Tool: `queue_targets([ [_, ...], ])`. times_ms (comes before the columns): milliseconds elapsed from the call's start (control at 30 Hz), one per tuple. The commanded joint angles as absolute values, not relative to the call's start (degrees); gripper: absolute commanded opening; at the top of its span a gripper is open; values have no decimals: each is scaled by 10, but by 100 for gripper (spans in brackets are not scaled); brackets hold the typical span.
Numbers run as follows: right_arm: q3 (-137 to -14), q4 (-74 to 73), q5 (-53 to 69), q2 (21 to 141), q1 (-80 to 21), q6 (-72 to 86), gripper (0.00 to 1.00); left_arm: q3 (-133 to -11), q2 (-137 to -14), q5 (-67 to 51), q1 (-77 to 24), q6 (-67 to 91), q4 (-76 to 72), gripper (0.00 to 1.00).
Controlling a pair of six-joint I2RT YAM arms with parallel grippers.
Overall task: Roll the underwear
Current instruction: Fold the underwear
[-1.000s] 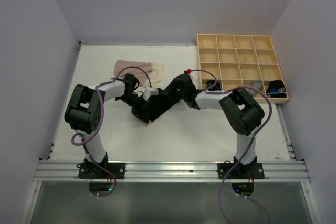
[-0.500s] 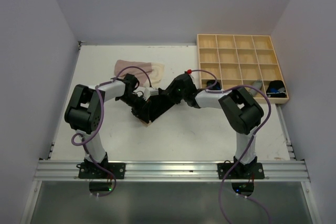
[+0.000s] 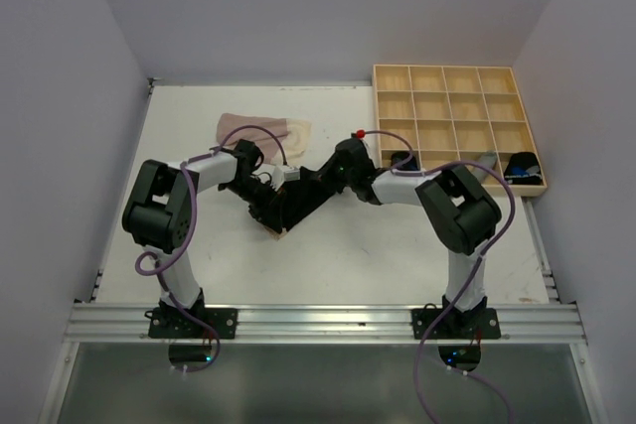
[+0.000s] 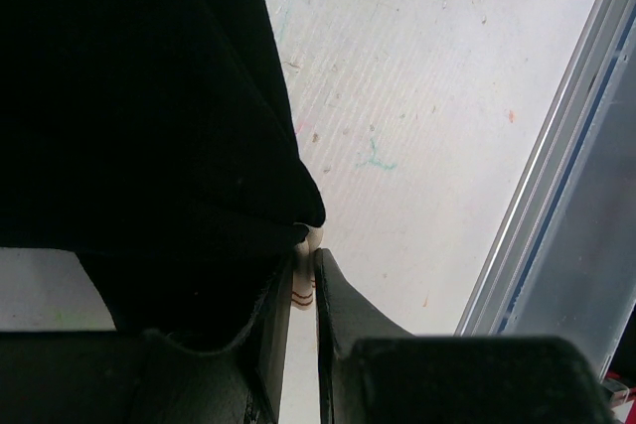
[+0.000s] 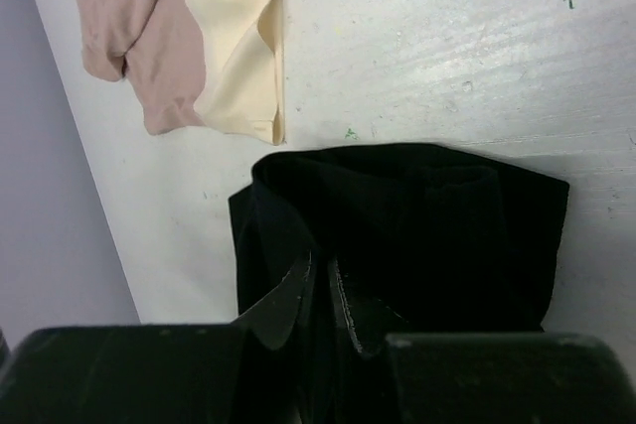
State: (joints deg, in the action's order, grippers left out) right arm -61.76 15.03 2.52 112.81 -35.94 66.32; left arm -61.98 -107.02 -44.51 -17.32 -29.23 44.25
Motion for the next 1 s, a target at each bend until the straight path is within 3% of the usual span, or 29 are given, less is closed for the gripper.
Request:
queue_targets([
  [0,-610,170,8,1068,-353,647,10,-598,-1107,-344,-178,-323,437,20],
  [200,-613,116,-10,1020,-352,621,0,-598,-1106,-343,-178,-325,439,20],
  [433,-603,56,-28,1009,-350,608,0,-599,-1108,-343,-178,-326,440,20],
  [967,-585,66,-34,1085,-340,605,0,-592,-1100,-335,-178,-332,447,20],
])
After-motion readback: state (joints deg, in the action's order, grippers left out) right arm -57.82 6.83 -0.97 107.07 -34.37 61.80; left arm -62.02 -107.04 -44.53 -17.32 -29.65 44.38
